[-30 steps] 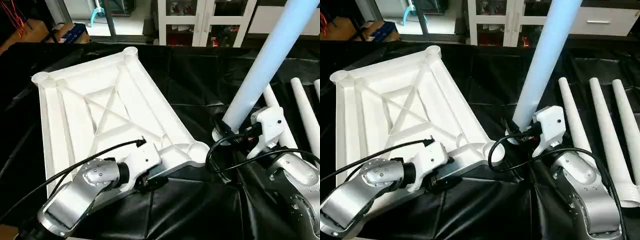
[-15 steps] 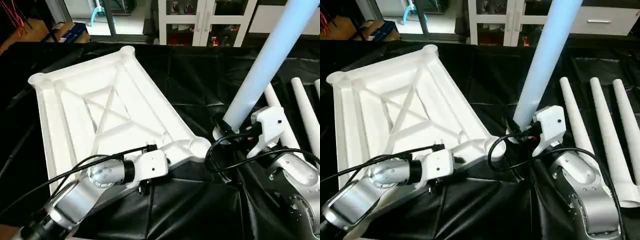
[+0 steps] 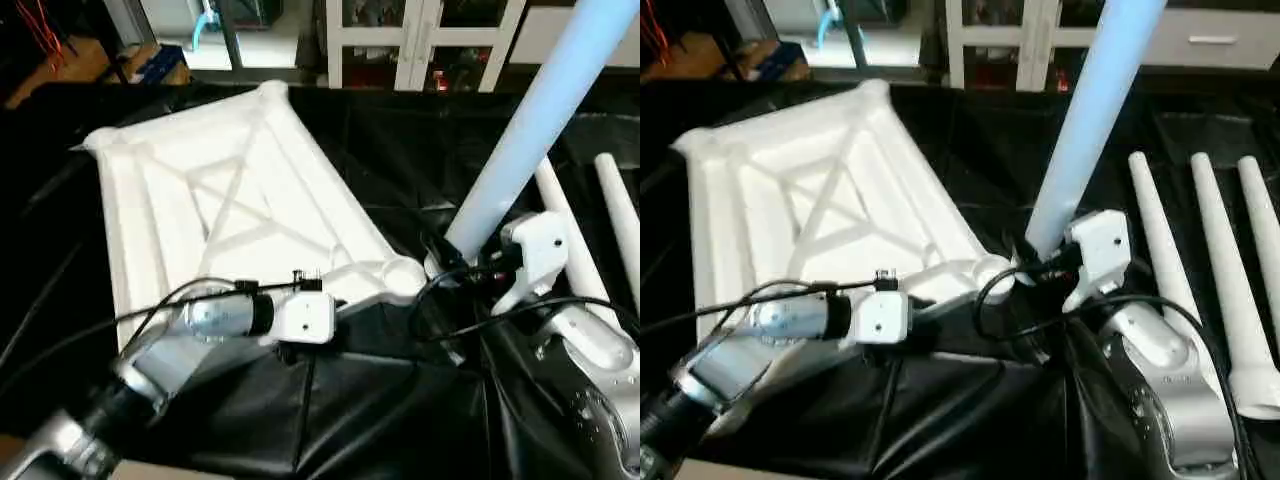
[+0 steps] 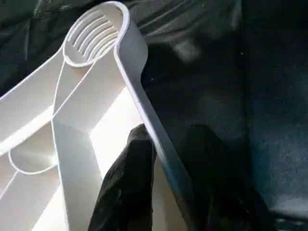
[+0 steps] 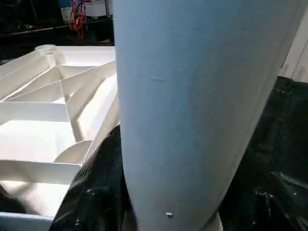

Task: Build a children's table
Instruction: Insert table leg to table base

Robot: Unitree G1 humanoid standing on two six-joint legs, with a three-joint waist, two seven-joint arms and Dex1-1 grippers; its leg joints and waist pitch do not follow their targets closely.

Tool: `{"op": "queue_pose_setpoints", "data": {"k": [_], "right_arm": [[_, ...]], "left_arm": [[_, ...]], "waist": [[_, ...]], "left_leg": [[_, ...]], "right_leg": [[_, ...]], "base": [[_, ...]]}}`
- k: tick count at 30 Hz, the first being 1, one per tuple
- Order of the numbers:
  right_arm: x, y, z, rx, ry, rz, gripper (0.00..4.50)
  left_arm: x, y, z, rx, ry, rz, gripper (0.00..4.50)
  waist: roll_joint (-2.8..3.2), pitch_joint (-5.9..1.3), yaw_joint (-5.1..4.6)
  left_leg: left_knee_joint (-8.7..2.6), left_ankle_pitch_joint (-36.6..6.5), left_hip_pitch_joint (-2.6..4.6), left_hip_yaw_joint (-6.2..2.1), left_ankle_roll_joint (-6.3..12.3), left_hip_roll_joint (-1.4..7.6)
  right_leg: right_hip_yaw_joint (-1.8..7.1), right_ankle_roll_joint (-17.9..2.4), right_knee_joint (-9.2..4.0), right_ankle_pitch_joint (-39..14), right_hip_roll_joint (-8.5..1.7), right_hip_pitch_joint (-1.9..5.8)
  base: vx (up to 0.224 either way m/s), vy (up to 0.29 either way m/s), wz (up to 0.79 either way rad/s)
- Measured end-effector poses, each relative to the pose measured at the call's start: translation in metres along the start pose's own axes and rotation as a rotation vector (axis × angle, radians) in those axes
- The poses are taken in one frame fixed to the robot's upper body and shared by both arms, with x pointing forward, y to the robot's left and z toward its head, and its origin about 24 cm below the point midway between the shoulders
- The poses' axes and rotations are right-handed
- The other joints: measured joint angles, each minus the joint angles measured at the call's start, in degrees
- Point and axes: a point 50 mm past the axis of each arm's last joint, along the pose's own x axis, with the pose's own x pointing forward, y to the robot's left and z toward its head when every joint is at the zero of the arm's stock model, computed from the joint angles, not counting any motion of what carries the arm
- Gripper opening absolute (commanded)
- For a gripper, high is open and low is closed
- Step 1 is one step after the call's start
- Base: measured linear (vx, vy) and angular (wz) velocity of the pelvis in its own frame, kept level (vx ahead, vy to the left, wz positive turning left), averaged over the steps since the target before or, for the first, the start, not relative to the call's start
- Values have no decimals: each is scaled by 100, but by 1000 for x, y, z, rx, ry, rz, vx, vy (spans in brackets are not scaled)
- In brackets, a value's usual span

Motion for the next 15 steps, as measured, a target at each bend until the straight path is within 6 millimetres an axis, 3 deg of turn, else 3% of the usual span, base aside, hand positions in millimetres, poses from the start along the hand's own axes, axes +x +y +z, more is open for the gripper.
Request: {"op": "queue_pose_setpoints", "data": {"k": [8,15], "right_arm": [[2,4,-1,6,1,6,191],[2,5,-3,12,4,2,191]], "left_arm": [[2,7,-3,64,-35,-29,84],[-8,1,-8,89,-55,-51,84]], "waist": [[5,-1,1],[3,-1,-28]], "left_leg": [[-2,10,-4,40,24,-1],[-8,11,-2,45,24,-1]], "right_leg": [[-5,0,-1,0,-30,-2],[-5,1,0,-1,-33,-3]], "base": [[0,0,0],[0,0,0]]}}
